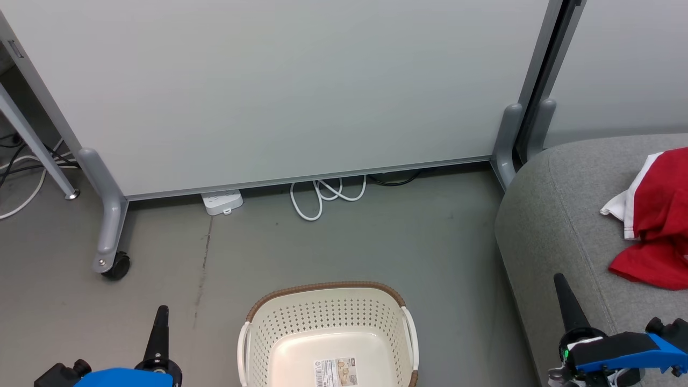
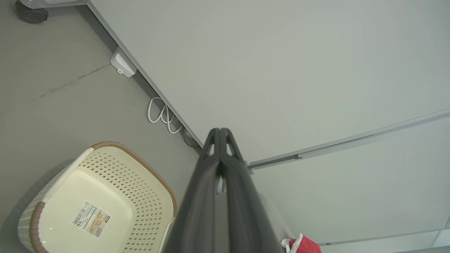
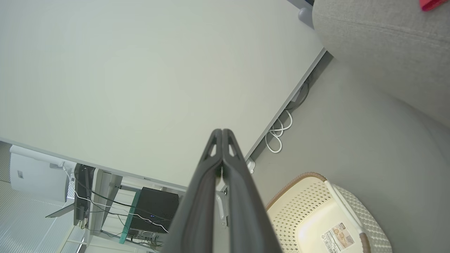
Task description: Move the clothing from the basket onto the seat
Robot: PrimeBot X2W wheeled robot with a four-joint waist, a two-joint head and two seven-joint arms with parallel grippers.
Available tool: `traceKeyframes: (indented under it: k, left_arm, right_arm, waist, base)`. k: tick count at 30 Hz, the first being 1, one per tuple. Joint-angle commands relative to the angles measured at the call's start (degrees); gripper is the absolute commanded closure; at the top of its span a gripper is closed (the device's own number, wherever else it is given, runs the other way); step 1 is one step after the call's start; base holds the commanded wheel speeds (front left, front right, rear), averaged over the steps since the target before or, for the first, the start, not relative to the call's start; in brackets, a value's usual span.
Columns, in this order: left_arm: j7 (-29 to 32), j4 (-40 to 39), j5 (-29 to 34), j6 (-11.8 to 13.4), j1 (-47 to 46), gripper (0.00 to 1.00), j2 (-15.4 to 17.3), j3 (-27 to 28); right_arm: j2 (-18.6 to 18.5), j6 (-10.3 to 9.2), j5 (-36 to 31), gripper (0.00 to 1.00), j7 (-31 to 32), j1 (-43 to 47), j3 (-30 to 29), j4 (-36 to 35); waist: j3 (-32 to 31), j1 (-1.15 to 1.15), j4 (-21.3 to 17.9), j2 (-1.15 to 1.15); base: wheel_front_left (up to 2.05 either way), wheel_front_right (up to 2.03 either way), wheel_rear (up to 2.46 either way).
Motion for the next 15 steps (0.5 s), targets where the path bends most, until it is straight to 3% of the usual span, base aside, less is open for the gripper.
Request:
traceKeyframes:
  k: [1, 15]
  left_arm:
    - [0.50, -1.02, -1.29, -0.20, -1.48, 1.00, 0.22, 0.47]
    - [2.43, -2.88, -8.10, -0.24, -1.52, 1.00, 0.14, 2.04]
  right_arm:
    - [-0.10, -0.05, 1.66, 1.00, 0.21, -0.98, -0.16, -0.29]
    - [-0.10, -0.05, 10.14, 1.00, 0.55, -1.97, -0.48, 0.35]
  waist:
    - [0.01, 0.00, -0.04, 0.00]
    - [0.09, -0.01, -0.47, 0.00]
  base:
    - [0.00, 0.00, 0.00]
    - [0.00, 0.00, 0.00]
